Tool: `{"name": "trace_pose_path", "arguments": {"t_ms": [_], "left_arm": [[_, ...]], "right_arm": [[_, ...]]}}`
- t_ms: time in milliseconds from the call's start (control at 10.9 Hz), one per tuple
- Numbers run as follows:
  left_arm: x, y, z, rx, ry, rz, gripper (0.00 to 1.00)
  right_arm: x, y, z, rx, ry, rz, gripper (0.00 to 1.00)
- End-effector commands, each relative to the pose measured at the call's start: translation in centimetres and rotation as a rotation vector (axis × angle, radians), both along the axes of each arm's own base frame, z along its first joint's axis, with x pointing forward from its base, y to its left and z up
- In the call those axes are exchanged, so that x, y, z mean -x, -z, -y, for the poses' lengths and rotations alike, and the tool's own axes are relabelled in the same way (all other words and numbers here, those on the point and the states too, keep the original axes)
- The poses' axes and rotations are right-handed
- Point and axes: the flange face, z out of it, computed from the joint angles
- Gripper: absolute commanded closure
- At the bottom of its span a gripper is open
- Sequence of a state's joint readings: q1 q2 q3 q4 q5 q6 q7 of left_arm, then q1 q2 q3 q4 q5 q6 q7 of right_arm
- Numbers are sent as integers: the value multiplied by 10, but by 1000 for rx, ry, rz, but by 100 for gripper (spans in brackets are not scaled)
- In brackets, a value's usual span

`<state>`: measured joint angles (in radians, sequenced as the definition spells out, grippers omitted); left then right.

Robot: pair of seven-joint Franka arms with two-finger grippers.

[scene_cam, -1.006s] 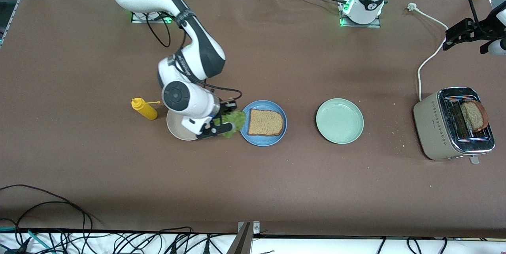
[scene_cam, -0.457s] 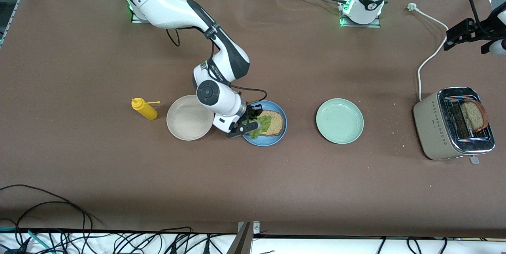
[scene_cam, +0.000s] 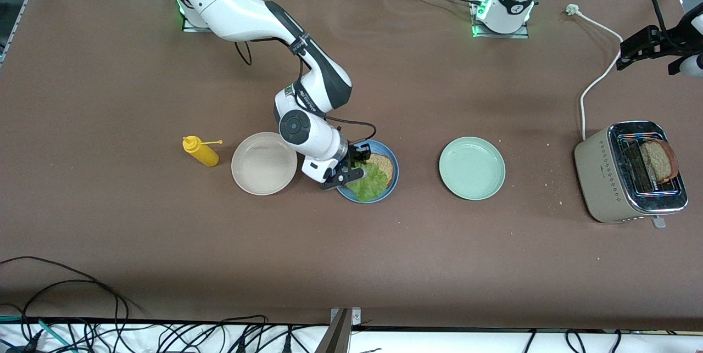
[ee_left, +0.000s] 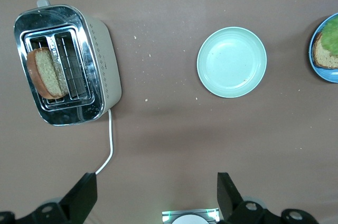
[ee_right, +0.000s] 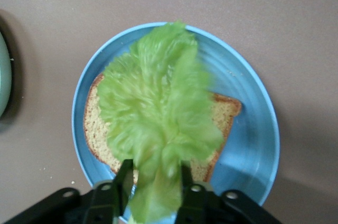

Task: Make sandwich in blue plate with both arms
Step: 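Lower the lettuce onto the bread and open the right gripper, then move the right gripper back toward the yellow squeeze bottle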

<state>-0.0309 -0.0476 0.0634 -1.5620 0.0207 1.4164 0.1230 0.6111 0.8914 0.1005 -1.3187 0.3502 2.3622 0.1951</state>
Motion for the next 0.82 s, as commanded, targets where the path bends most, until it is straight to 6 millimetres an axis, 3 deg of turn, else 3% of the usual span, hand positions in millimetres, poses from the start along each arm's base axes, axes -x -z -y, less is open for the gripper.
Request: {"name": "trace_pose_path", "arguments": {"t_ms": [0,183,366,640,732], "left_arm": [[2,-3,-4,-18,9,-3,0],[2,-3,-4,-18,8,-3,0],[2,-3,-4,-18,9,-3,0],[1,-2,-4,-18,8,-4,0],[0,0,-4,-18,8,-9,0]], "right_arm": [[2,-41,-7,-8,-19,-8,0],[-2,-91,20,105,-91,-31,0],[-16,-135,79,208,-135,-91,0],[-28,-192,199,318,-231,-241,0],[-30,-205,249,326,-254,-274,0]]}}
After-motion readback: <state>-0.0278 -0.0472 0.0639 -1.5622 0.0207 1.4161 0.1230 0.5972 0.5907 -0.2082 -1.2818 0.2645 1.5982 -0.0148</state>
